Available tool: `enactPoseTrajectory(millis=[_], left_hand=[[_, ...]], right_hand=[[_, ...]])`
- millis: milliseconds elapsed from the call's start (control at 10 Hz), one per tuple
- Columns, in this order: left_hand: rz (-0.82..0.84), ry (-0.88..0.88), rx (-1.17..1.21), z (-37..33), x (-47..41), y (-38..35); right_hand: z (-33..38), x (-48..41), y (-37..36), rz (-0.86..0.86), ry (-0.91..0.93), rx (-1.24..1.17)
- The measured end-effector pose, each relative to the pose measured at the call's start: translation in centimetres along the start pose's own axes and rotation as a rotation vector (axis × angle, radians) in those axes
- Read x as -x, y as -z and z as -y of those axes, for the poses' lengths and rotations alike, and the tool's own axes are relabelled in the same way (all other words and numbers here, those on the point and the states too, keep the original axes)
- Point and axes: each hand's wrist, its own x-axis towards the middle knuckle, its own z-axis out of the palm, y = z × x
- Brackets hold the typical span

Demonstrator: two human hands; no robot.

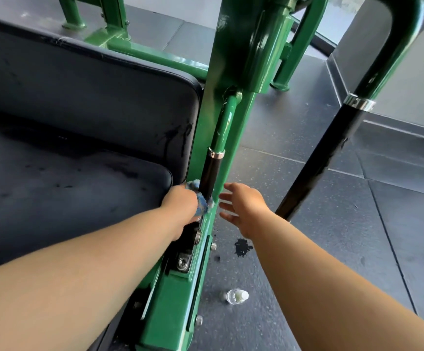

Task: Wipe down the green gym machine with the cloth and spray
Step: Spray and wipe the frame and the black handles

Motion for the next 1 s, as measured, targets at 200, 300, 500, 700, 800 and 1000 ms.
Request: enactPoseTrajectory(millis=[200,300,500,700,800,1000], left_hand=[[-0.009,0.266,0.294,0.3,2.6,0.2],[0.006,0.277,0.274,-0.3,2.5,0.8],[-0.292,-0.450,-0.416,-0.7,2.8,0.1],[0.120,-0.409,-0.346,-3.0,-1.3,0.7],[0.278,-0.289,-0.390,-2.9,-1.4,1.1],[0.339,-0.274,0.066,-4.6,-1.2,1.4]], right_hand=[[-0.1,0.1,-0.2,-0.021,-0.002,0.064],[-0.2,-0.3,-0.1,-0.039,0.010,0.070],[0.5,0.0,0.3,-0.046,-0.007,-0.029],[0.6,0.3,0.3,-0.020,-0.031,-0.163],[0.7,0.2,0.3,-0.014,-0.019,-0.142],[2.4,-0.8,-0.8,0.290,-0.073,-0.217]])
